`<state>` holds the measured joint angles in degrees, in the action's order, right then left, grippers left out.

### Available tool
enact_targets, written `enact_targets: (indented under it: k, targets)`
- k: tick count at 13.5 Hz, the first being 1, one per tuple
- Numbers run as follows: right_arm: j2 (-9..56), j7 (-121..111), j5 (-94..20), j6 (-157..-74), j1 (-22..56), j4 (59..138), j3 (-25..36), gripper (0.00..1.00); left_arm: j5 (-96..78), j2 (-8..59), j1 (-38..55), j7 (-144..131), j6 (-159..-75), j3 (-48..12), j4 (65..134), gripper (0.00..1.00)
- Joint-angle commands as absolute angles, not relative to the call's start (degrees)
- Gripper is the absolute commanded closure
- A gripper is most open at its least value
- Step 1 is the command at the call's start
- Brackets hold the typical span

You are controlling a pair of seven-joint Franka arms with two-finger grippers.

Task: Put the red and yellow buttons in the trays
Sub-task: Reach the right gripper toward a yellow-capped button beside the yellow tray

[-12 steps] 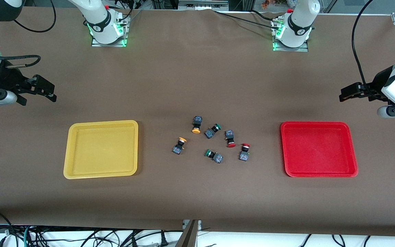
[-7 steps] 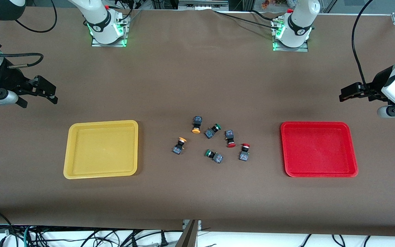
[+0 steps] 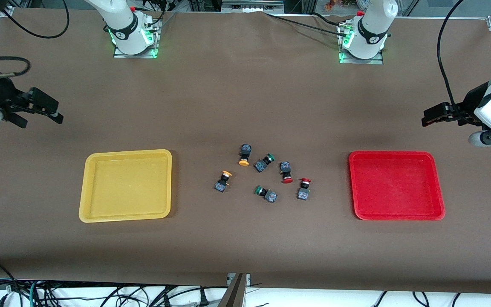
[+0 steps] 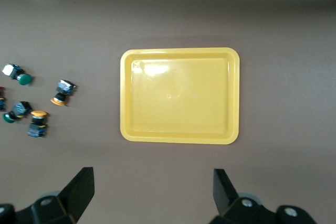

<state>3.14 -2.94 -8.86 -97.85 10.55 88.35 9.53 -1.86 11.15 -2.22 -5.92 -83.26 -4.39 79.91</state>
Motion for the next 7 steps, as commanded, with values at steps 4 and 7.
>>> enact_targets:
  k: [4,7]
  targets:
    - [18.15,-3.24,-9.41,-101.82,19.48,86.93,7.65,0.0,-0.88,12.13,-1.93,-4.75,-82.62,-4.31,77.87,0.0]
    - [34.22,8.64,-7.73,-112.21,27.05,77.22,7.38,0.0,-0.88,13.17,-1.85,-4.92,-82.62,-4.31,77.87,0.0]
